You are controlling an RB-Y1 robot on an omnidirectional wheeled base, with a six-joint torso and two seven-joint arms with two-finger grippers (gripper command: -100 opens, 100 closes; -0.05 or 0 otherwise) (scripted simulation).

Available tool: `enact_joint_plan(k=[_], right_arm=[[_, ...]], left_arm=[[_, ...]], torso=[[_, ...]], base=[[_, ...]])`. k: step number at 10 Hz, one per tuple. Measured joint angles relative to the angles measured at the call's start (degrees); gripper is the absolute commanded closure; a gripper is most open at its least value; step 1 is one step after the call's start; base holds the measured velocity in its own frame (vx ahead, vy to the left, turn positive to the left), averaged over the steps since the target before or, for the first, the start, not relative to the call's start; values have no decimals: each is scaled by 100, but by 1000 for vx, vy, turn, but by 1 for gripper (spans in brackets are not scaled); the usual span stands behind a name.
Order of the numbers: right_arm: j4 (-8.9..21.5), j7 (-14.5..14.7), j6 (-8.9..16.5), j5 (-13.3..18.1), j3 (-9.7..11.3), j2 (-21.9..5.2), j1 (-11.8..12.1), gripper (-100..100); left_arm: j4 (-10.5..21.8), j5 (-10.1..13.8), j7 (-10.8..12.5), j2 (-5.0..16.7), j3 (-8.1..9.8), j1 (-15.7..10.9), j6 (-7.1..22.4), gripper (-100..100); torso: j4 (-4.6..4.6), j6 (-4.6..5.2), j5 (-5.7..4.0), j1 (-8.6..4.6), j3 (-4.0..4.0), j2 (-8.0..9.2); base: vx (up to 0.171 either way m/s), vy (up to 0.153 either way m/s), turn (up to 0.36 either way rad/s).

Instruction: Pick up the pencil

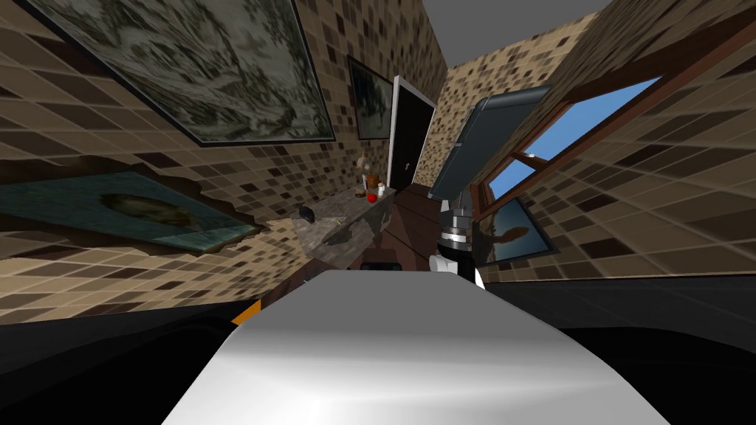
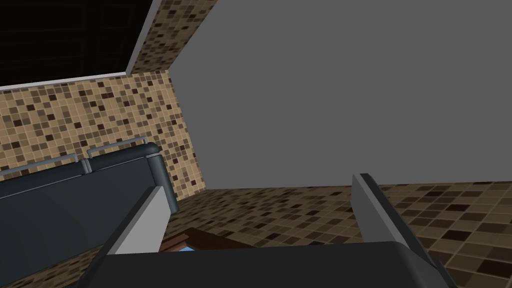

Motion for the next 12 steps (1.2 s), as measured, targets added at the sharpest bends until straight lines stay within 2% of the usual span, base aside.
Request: enact_joint_plan(k=[3,8,12], right_arm=[[0,0,0,0,0,0,0,0],[0,0,0,0,0,0,0,0],[0,0,0,0,0,-1,1,0]], left_arm=[[86,10,215,379,-74,360,47,-100],[443,62,640,1105,-149,979,-49,-100],[635,115,963,1672,-198,1342,8,-100]], torso=[[-1,0,2,8,-2,-4],[-4,2,3,13,-10,-18],[-6,3,4,18,-17,-30]], base=[[37,-38,-69],[56,-26,-77],[106,-19,-163]])
